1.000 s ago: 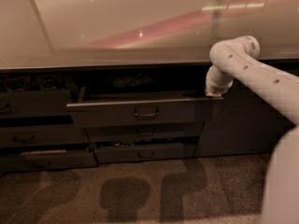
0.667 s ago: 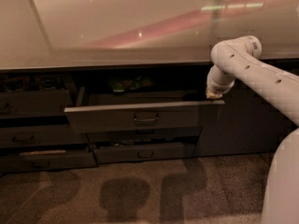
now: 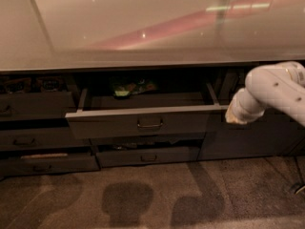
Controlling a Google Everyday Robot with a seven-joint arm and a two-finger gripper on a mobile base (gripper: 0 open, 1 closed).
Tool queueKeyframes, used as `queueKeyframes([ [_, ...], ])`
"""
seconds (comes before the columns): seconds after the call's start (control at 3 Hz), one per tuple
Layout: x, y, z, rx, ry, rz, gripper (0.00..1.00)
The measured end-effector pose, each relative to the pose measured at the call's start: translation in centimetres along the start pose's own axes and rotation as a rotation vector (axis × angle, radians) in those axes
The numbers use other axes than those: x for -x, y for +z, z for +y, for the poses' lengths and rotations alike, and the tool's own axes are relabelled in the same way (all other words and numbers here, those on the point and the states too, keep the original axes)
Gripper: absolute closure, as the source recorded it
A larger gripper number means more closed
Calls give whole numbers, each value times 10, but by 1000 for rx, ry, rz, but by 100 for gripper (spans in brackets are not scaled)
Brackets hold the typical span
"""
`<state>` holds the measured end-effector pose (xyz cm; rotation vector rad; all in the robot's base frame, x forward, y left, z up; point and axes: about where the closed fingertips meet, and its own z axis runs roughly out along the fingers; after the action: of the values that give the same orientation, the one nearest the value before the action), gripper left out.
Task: Open top drawer
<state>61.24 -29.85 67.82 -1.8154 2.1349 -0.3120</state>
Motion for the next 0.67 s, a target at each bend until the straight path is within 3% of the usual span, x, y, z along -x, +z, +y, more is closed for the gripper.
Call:
queueKeyframes([
  [0.33,-30,8,59,56,15,4,100],
  [0.67,-30,8,59,56,15,4,100],
])
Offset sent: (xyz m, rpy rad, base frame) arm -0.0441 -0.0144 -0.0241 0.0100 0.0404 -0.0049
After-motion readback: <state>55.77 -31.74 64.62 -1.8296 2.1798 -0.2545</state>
